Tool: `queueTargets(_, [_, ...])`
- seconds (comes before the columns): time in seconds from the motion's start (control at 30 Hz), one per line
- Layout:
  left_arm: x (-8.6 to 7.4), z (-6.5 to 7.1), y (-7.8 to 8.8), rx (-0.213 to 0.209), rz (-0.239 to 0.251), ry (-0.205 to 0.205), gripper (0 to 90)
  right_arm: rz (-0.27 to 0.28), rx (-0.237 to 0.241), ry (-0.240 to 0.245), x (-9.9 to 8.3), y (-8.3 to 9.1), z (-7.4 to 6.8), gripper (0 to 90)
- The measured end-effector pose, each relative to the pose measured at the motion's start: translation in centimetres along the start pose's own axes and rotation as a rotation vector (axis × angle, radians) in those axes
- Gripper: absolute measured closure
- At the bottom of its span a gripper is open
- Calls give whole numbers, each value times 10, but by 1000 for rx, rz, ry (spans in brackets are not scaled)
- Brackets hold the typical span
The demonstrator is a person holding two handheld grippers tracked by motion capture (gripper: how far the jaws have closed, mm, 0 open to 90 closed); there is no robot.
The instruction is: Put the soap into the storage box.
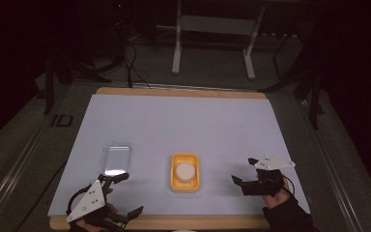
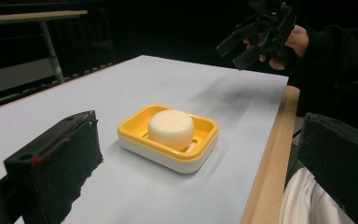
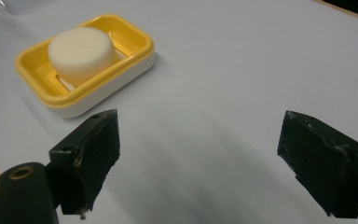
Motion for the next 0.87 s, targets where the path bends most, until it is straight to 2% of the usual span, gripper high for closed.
queueTargets(0.23, [1, 0, 1, -5, 7, 6, 0, 16, 5, 8, -3, 1, 0, 115])
queueTargets(0.27, [0, 0, 1, -7, 6, 8, 0, 43, 4, 15, -2, 3, 1, 112])
queueTargets(0.47, [0, -1, -1, -12, -2, 10, 0, 97, 75, -5, -3, 5, 5, 111])
queueTargets(0.57, [0, -1, -2, -11, -3, 13, 0, 77, 69, -2, -4, 3, 5, 112])
queueTargets(0.7, [0, -1, -3, -11, -7, 11, 0, 37, 26, 12, -5, -1, 5, 125])
queueTargets(0.87, [0, -1, -2, -11, -8, 10, 1, 24, 35, 10, -5, -3, 6, 125])
Point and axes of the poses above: each handheld gripper's, and its own axes: y roughly backward along the jaws, x roughly out of its top, z roughly to its right, the point moved 3 cm from there along -y, roughly forward along the jaws, and after that the axes turned 10 degrees about -z, right-handed, at the moved point
